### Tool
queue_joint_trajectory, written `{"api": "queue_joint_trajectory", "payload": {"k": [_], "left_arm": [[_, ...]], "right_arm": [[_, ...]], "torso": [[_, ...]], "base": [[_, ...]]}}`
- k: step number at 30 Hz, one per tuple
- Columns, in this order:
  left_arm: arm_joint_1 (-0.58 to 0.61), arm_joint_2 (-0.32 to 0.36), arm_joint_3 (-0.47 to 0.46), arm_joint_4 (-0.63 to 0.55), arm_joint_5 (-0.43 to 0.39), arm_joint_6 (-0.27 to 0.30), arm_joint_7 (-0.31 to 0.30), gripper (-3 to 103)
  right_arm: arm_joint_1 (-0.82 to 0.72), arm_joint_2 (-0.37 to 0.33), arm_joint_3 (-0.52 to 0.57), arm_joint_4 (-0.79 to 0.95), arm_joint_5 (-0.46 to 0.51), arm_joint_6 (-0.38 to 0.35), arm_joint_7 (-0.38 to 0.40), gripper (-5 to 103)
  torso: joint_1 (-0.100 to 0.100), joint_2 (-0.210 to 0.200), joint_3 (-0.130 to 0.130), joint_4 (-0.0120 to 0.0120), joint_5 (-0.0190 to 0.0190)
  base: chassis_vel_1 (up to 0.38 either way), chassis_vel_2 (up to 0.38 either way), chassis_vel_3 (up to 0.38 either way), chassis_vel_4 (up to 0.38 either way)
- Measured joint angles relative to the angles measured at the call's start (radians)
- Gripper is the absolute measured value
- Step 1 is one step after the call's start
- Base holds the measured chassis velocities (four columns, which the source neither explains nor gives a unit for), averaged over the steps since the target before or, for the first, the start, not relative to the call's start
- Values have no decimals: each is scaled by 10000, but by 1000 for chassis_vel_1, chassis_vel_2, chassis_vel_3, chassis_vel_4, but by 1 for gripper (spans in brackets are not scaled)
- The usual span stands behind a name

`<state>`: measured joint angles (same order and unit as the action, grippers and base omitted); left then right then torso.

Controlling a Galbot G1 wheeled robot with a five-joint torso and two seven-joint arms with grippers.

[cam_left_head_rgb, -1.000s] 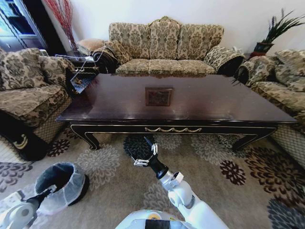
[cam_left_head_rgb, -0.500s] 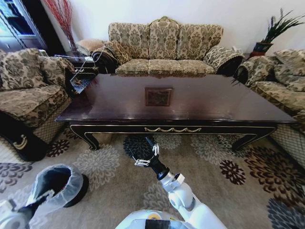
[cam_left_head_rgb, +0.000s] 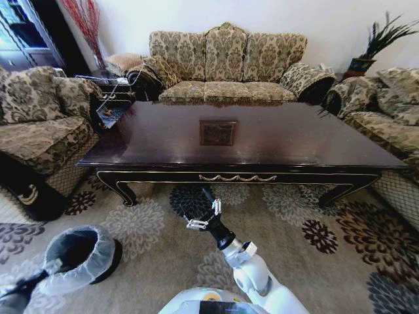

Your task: Move to the front of the table and place the trash on the table into the trash bin.

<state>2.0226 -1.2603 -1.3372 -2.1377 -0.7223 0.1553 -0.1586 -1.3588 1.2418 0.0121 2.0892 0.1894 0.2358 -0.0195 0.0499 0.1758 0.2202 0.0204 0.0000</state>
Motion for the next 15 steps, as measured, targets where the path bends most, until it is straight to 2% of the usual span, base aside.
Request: {"api": "queue_joint_trajectory", "payload": {"k": [1,2,4,5,8,9,11,12,15], "left_arm": [[9,-8,80,-181,309,-339,285,100],[9,-8,80,-181,309,-339,285,100],[-136,-80,527,-1085,889,-1530,1133,100],[-136,-80,527,-1085,889,-1530,1133,100],[-463,-198,1141,-2084,1185,-2073,1726,100],[-572,-251,1490,-2451,1265,-2125,1846,100],[-636,-277,1705,-2601,1311,-2133,1901,100],[-784,-326,2066,-2766,1396,-2135,1985,100],[-1014,-401,2486,-2813,1541,-2144,2085,100]], "right_arm": [[-140,44,149,140,-142,-261,386,100],[-140,44,149,140,-142,-261,386,100],[-826,256,1029,969,-524,-1671,2167,100],[-826,256,1029,969,-524,-1671,2167,100],[-1564,290,2310,2320,155,-2979,3171,100],[-1847,238,3004,2740,494,-3211,3219,100],[-1980,208,3378,2913,645,-3262,3217,100],[-2230,196,4085,3100,792,-3249,3113,100],[-2625,276,4828,3178,791,-2881,2839,100]], "torso": [[0,0,0,1,0],[0,0,0,1,0],[0,0,0,-1,3],[0,0,0,-1,3],[0,-1,1,-3,1],[0,-1,0,-3,1],[0,0,0,-3,0],[0,0,0,-1,6],[1,0,1,-3,2]], "base": [[0,0,0,0],[0,0,0,0],[0,0,0,0],[0,0,0,0],[0,0,0,0],[0,0,0,0],[0,0,0,0],[0,0,0,0],[0,0,0,0]]}}
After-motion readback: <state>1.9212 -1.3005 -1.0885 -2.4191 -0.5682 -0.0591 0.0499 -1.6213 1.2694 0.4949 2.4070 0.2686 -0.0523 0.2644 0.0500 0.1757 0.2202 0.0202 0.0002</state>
